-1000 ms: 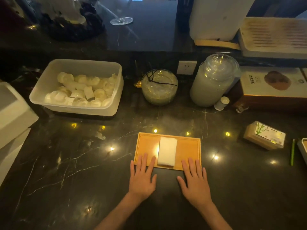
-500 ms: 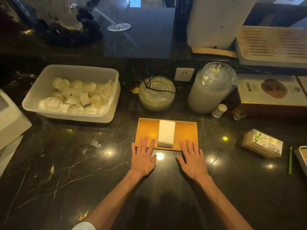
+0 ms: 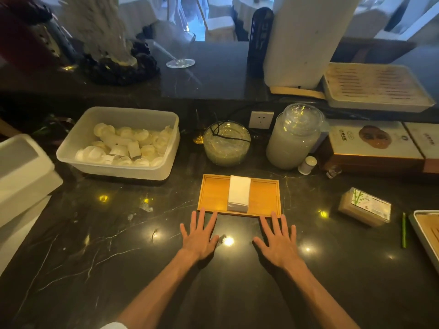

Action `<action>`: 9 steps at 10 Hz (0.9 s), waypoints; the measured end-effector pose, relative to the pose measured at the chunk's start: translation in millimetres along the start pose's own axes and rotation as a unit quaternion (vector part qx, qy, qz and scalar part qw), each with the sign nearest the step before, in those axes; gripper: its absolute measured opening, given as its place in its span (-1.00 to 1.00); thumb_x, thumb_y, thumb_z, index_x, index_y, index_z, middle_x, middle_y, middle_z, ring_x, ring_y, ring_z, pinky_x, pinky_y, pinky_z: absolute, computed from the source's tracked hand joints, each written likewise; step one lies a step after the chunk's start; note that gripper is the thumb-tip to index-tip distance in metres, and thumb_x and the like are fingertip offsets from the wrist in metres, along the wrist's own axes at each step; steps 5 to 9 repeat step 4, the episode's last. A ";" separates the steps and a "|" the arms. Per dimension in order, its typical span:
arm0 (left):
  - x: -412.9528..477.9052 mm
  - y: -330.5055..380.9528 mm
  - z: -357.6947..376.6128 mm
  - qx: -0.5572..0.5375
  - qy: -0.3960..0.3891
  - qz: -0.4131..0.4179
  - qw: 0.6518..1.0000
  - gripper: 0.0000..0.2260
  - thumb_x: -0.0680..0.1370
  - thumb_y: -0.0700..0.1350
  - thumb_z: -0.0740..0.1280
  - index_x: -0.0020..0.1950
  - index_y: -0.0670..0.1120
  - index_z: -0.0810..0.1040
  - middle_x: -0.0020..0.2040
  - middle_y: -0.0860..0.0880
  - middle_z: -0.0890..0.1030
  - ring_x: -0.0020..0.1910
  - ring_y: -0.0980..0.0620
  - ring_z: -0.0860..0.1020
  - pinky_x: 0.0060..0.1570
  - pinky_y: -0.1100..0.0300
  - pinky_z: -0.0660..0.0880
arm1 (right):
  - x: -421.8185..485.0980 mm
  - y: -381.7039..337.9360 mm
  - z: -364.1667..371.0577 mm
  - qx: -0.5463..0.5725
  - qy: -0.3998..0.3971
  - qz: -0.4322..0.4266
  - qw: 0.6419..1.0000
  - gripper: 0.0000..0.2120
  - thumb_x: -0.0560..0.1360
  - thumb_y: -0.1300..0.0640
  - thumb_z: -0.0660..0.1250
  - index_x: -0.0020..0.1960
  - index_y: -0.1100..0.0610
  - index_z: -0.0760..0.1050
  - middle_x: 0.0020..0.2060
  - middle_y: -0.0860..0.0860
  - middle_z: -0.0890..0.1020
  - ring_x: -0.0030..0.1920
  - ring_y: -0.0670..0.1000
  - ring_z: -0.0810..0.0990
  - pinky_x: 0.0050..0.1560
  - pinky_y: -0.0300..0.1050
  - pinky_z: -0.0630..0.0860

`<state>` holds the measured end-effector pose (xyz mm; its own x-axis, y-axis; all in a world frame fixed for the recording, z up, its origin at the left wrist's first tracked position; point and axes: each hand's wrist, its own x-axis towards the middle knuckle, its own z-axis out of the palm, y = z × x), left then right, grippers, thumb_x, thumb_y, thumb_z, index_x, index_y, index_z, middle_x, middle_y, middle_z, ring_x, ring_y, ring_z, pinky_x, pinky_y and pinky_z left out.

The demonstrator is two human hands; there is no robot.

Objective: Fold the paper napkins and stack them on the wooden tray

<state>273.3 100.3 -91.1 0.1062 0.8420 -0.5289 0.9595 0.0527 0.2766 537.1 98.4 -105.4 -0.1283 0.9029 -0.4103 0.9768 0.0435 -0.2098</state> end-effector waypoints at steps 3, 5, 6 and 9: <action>-7.3 11.4 -102.8 0.131 0.162 0.011 0.978 -0.50 0.68 0.11 0.00 0.63 0.09 0.06 0.66 -0.01 0.05 0.64 -0.13 -0.10 0.45 -0.41 -0.29 | 13.2 -13.4 -139.4 -0.030 0.128 -0.037 0.991 -0.34 0.60 -0.31 -0.01 0.62 -0.12 -0.05 0.58 -0.05 0.24 0.61 0.08 0.04 0.54 0.32 -0.10; -8.9 18.4 -153.0 0.127 0.211 0.034 0.969 -0.52 0.68 0.11 0.02 0.61 0.08 0.14 0.65 -0.01 0.13 0.64 -0.09 -0.02 0.52 -0.34 -0.19 | 5.9 -27.6 -198.2 -0.016 0.189 -0.057 0.980 -0.35 0.60 -0.30 0.03 0.62 -0.13 -0.02 0.56 -0.05 0.28 0.60 0.06 0.07 0.55 0.31 -0.08; -8.9 18.4 -153.0 0.127 0.211 0.034 0.969 -0.52 0.68 0.11 0.02 0.61 0.08 0.14 0.65 -0.01 0.13 0.64 -0.09 -0.02 0.52 -0.34 -0.19 | 5.9 -27.6 -198.2 -0.016 0.189 -0.057 0.980 -0.35 0.60 -0.30 0.03 0.62 -0.13 -0.02 0.56 -0.05 0.28 0.60 0.06 0.07 0.55 0.31 -0.08; -8.9 18.4 -153.0 0.127 0.211 0.034 0.969 -0.52 0.68 0.11 0.02 0.61 0.08 0.14 0.65 -0.01 0.13 0.64 -0.09 -0.02 0.52 -0.34 -0.19 | 5.9 -27.6 -198.2 -0.016 0.189 -0.057 0.980 -0.35 0.60 -0.30 0.03 0.62 -0.13 -0.02 0.56 -0.05 0.28 0.60 0.06 0.07 0.55 0.31 -0.08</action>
